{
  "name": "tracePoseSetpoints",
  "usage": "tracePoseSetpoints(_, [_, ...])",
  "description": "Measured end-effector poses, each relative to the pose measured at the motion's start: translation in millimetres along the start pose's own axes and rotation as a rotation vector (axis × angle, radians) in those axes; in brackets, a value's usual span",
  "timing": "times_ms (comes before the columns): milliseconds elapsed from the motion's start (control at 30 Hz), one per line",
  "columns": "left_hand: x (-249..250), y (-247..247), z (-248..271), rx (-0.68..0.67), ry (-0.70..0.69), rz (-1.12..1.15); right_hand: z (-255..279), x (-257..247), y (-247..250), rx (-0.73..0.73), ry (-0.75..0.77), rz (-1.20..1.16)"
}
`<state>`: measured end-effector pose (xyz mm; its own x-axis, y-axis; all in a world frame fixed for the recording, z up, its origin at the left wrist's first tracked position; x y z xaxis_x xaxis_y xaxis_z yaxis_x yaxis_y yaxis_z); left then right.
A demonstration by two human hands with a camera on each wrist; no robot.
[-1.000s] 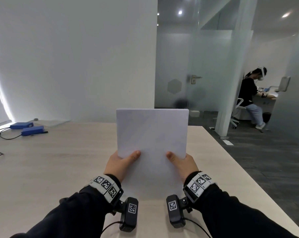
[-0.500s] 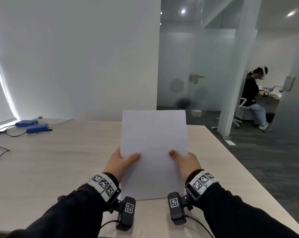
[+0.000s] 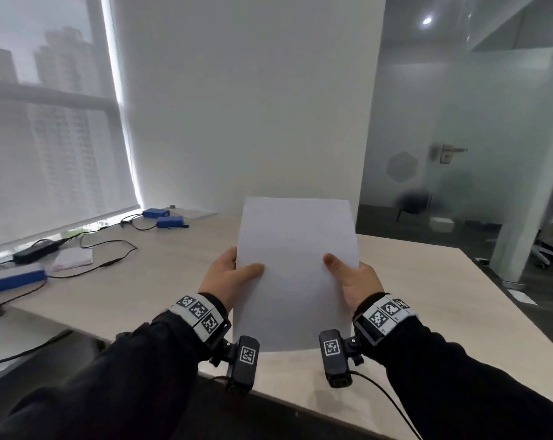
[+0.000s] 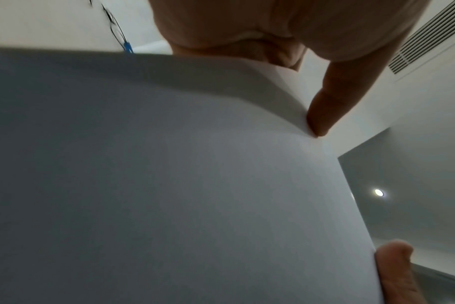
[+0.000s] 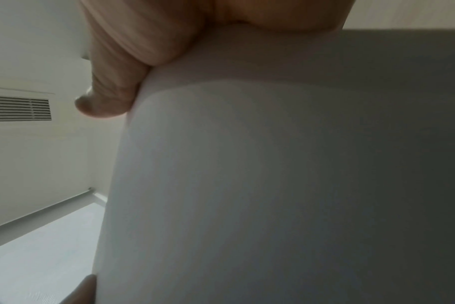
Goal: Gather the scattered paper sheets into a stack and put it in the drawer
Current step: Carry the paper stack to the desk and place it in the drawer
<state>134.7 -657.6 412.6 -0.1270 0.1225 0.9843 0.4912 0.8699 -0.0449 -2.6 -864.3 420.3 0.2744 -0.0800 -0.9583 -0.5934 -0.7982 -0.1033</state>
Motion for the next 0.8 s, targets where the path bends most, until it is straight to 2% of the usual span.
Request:
tracePoseSetpoints(267, [42,136,63,0.358,-0.066,-0.193,1,3,-151,-0.258,0.003,0.012])
tracePoseSetpoints(400, [57,196,109,0.542,-0.073,-0.331,17,3,-224,-0.388,0.037,0.006])
tracePoseSetpoints(533, [59,256,165,0.742,-0.053,-0.358,50,10,-304,-0.552,0.048,-0.016])
tracePoseSetpoints(800, [46,323,232,0.992,0.009,-0.502,103,31,-398,-0.747,-0.039,-0.078])
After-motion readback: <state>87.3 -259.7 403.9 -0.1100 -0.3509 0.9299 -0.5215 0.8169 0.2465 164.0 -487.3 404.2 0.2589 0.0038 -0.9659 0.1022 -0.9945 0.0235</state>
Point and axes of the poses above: each hand's wrist, its own z-axis away from the middle knuckle, its own y-axis out of the back of the hand, x = y × z, the point moved 4 cm from there along -z, towards the middle knuckle, and after that the axes turned 4 degrees about y, right-handed, at the moved point
